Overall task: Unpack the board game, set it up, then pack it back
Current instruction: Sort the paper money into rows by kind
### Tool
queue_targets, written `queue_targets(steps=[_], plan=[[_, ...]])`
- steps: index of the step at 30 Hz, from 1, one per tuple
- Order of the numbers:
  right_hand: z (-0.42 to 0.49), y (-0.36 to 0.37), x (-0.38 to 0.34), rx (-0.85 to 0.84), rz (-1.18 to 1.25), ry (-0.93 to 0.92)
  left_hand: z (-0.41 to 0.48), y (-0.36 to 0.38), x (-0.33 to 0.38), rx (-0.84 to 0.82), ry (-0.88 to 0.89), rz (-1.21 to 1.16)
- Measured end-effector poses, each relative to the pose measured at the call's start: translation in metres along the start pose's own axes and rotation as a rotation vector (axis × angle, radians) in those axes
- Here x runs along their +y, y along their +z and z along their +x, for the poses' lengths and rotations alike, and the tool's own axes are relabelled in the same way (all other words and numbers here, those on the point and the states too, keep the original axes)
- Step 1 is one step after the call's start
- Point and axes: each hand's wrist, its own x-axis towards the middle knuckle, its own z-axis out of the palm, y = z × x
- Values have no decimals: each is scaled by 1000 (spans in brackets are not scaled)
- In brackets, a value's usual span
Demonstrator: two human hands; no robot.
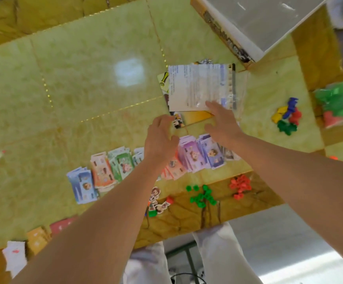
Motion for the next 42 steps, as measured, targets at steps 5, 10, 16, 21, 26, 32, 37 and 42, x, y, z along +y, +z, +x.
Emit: queue_targets(steps=[5, 10, 16, 21, 26, 32, 37, 42], plan=[[11, -16, 22, -52, -192, -110, 24, 25, 27, -93, 13, 201], [11, -38, 39, 37, 30, -54, 22, 42, 47, -175, 52, 264], [11, -69, 45, 242, 261, 61, 24, 42, 64, -179, 37, 218], [21, -94, 32, 331, 612, 205, 32, 30, 73, -121, 24, 328], [41, -108, 32, 349, 313, 312, 51, 27, 88, 49, -112, 237], [44, -82, 43, 270, 103, 178, 73, 31, 85, 113, -309, 102], [58, -70, 40, 271, -99, 288, 83, 33, 83, 156, -318, -1], [68, -64, 34, 307, -238, 315, 99, 28, 80, 190, -445, -246]])
